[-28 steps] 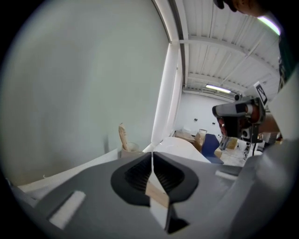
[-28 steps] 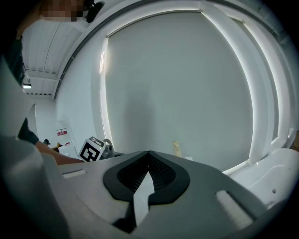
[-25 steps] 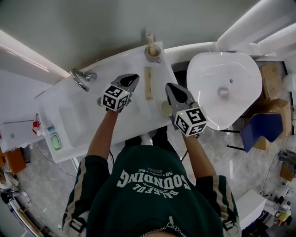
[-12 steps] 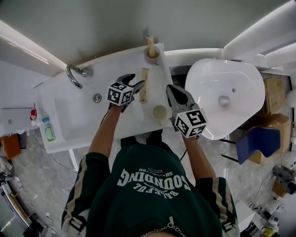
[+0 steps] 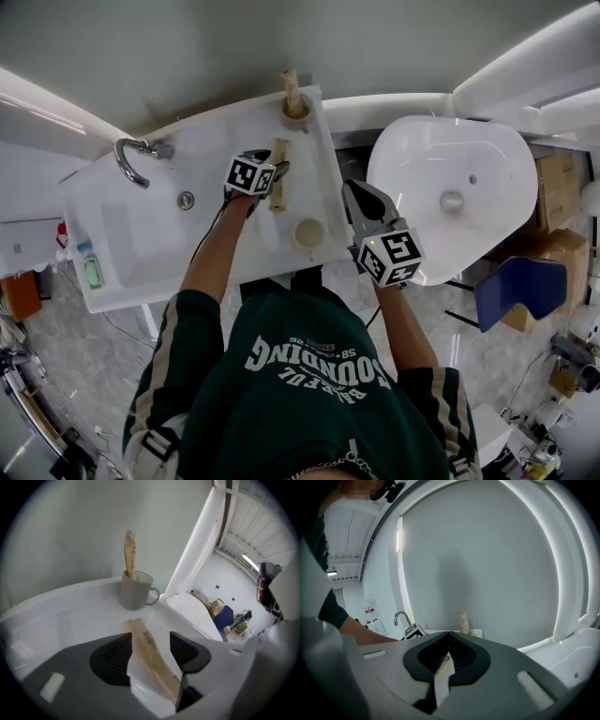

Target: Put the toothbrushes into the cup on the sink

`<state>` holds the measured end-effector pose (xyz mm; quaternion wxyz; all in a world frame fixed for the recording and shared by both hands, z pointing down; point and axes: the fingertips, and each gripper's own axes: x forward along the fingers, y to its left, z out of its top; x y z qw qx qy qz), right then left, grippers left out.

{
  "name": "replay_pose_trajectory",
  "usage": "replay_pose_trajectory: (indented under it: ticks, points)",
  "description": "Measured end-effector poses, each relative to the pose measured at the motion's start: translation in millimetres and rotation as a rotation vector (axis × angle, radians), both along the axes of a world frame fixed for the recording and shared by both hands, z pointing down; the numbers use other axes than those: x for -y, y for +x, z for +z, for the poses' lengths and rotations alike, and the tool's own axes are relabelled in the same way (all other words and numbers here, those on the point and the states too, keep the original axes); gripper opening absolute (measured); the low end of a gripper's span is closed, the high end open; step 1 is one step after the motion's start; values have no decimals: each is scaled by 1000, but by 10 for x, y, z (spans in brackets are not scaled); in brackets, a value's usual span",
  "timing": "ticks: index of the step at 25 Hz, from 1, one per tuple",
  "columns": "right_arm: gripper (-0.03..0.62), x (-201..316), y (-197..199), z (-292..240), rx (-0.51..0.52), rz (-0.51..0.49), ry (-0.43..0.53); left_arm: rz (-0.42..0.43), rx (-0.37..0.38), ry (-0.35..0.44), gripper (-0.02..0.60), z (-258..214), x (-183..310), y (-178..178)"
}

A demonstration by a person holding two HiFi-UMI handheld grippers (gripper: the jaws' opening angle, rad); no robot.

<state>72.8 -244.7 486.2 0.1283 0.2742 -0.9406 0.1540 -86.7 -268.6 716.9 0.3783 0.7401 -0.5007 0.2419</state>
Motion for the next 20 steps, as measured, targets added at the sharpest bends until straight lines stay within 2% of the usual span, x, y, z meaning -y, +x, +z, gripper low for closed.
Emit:
replay_pose_trajectory:
  ticks: [8,10,14,17,20]
  points:
    - [3,100,197,74,-14,36,-17,43,80,-143,273,370,36,-23]
    - [3,120,230,83,-15,44,-18,47,98,-160,245,401,34,-43]
    - [3,120,266,89,-14,55,-21,54,134,-152,187,414,33,-92]
    - [3,89,259,88,-14,57,-21,32,117,-136,156,405,13,-101]
    - [3,47,230,82,-13,51,-20,-3,101,-87,125,297,9,-106]
